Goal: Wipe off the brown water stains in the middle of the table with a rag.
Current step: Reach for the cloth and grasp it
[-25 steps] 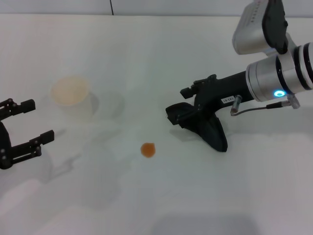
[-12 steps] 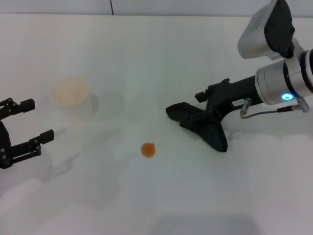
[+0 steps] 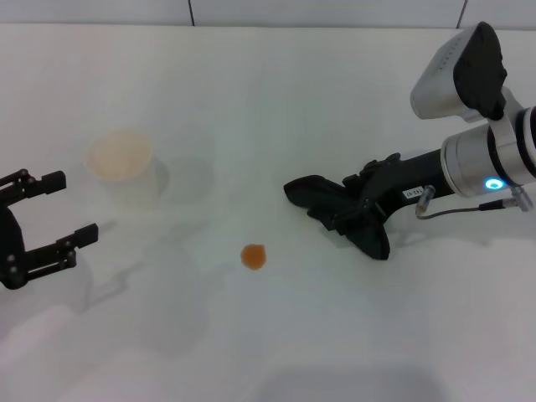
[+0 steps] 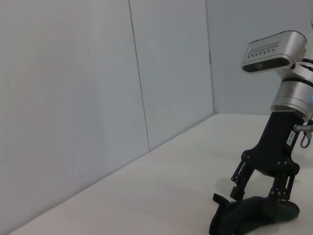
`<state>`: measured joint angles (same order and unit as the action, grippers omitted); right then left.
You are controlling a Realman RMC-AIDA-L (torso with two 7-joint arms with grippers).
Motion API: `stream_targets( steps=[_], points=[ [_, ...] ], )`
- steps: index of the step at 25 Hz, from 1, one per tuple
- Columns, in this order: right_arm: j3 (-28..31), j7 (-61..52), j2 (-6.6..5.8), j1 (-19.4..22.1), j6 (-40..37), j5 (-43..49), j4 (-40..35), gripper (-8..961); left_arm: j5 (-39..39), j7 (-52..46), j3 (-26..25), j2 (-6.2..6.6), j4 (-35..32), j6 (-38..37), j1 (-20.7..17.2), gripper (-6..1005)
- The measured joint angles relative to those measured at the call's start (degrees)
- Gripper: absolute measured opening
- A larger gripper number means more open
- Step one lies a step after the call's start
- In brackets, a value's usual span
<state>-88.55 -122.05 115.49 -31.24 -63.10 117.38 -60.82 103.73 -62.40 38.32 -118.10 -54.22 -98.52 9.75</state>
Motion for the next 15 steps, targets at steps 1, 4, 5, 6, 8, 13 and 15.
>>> stream_targets(
  steps=[1, 4, 5, 6, 8, 13, 15],
  points=[
    [0.0, 0.0, 0.0, 0.0, 0.0, 0.0, 0.0, 778, 0.0, 0.0, 0.0, -0.01, 0.0, 0.0, 0.0, 766],
    [0.0, 0.0, 0.0, 0.1, 0.2, 0.0, 0.0, 776, 0.0, 0.0, 0.0, -0.02, 0.0, 0.0, 0.1, 766],
    [0.0, 0.0, -0.01, 0.1, 0.3, 0.0, 0.0, 775, 0.0, 0.0, 0.0, -0.02, 0.0, 0.0, 0.1, 766],
    [-0.1, 0.0, 0.0, 0.1, 0.3, 0.1, 0.0, 774, 0.0, 0.0, 0.0, -0.04, 0.0, 0.0, 0.2, 766],
    [-0.1, 0.0, 0.0, 0.1, 0.4, 0.1, 0.1, 773, 0.0, 0.0, 0.0, -0.08, 0.0, 0.0, 0.3, 767],
    [-0.2, 0.0, -0.01, 0.0, 1.1, 0.1, 0.7, 734, 0.0, 0.2, -0.1, -0.12, 0.0, 0.1, 0.5, 767],
    [-0.4, 0.0, -0.01, 0.0, 1.5, 0.2, 0.8, 661, 0.1, 0.6, 0.0, -0.12, 0.0, 0.1, 0.6, 767]
  ],
)
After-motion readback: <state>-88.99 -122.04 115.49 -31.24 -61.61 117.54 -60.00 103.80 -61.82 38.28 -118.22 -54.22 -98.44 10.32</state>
